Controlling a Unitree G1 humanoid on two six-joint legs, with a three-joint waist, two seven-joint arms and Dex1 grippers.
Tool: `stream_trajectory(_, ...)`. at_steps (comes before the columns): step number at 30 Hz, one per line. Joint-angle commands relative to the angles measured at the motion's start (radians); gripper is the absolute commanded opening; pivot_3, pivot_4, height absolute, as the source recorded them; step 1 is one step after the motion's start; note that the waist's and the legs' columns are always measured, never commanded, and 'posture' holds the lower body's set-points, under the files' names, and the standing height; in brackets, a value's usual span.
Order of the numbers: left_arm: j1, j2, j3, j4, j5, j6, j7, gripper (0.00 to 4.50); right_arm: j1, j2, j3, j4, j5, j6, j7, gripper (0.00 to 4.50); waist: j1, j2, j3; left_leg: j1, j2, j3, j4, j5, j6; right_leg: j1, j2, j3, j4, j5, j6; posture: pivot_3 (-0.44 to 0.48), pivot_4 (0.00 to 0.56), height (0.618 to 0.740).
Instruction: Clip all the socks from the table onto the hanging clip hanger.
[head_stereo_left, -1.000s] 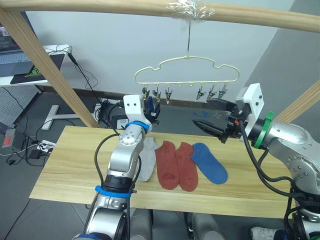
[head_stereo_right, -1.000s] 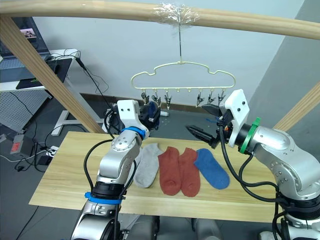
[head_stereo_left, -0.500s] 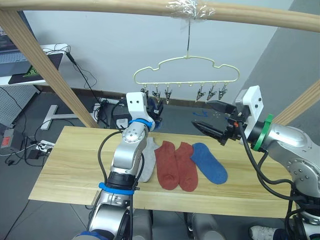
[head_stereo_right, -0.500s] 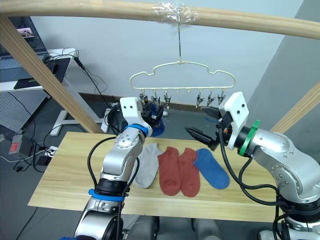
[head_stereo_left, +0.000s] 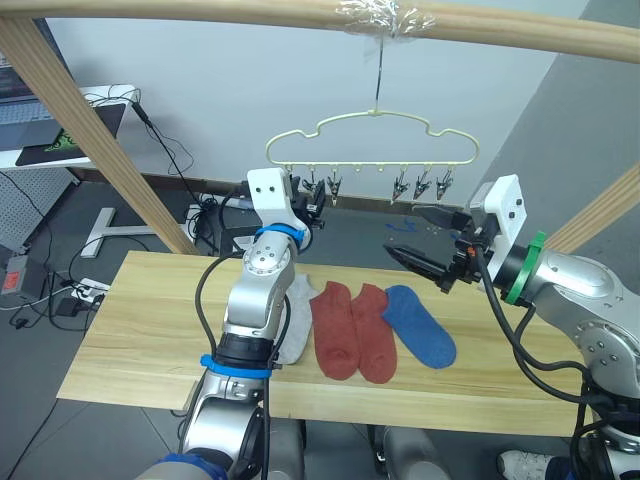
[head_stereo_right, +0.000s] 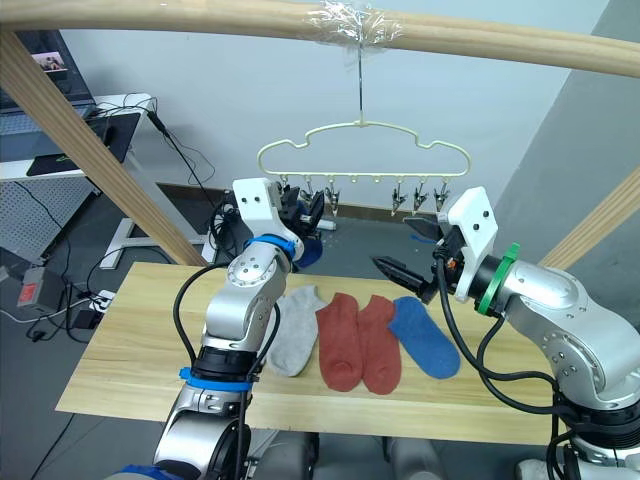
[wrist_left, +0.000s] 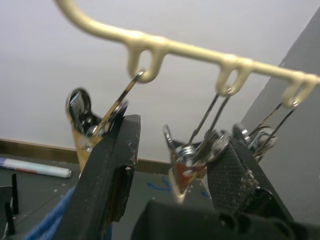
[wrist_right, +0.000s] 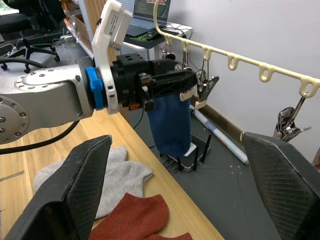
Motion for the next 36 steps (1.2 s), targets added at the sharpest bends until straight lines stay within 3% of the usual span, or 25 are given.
stream_trajectory(1,-0.033,-0.008,0.001,-0.015,0.010,-0.021,0.009,2.34,0.006,-0.007,-0.022,-0.049,0.021,-0.003,-0.006,4.33,0.000,0.000,0.000,0.000,0.000,0.000,0.000,0.000,0.000,0.000,0.000,0.000,0.000,0.000,0.000,-0.047,0.265,0.740)
stream_trajectory(13,-0.039,-0.006,0.004,-0.017,0.010,-0.002,0.007,2.34,0.019,0.001,-0.020,-0.058,0.022,-0.002,-0.021,4.33,0.000,0.000,0.000,0.000,0.000,0.000,0.000,0.000,0.000,0.000,0.000,0.000,0.000,0.000,0.000,-0.051,0.267,0.740)
stream_trajectory(20,-0.043,-0.004,0.013,-0.026,0.007,0.011,0.007,0.67,0.026,0.007,-0.017,-0.061,0.021,-0.003,-0.027,4.36,-0.001,0.000,0.001,0.000,0.000,0.000,0.000,0.000,0.000,0.000,0.000,0.000,0.000,0.000,0.000,-0.048,0.269,0.740)
stream_trajectory(24,-0.042,-0.003,0.017,-0.038,-0.001,0.021,0.002,0.05,0.034,0.002,-0.020,-0.063,0.025,0.002,-0.030,4.36,-0.002,0.000,0.001,0.000,0.000,0.000,0.000,0.000,0.000,0.000,0.000,0.000,0.000,0.000,0.000,-0.048,0.269,0.740)
stream_trajectory(30,-0.034,-0.001,0.055,-0.093,-0.087,0.088,-0.048,0.02,0.052,-0.031,-0.029,-0.052,0.042,0.055,-0.031,4.36,-0.002,0.000,0.002,0.000,0.000,0.000,0.000,0.000,0.000,0.000,0.000,0.000,0.000,0.000,0.000,-0.049,0.272,0.740)
stream_trajectory(36,-0.047,-0.003,0.133,-0.148,-0.226,0.242,-0.071,0.01,0.051,-0.101,0.042,0.023,-0.033,0.148,-0.053,4.43,-0.002,0.000,0.003,0.000,0.000,0.000,0.000,0.000,0.000,0.000,0.000,0.000,0.000,0.000,0.000,-0.039,0.269,0.740)
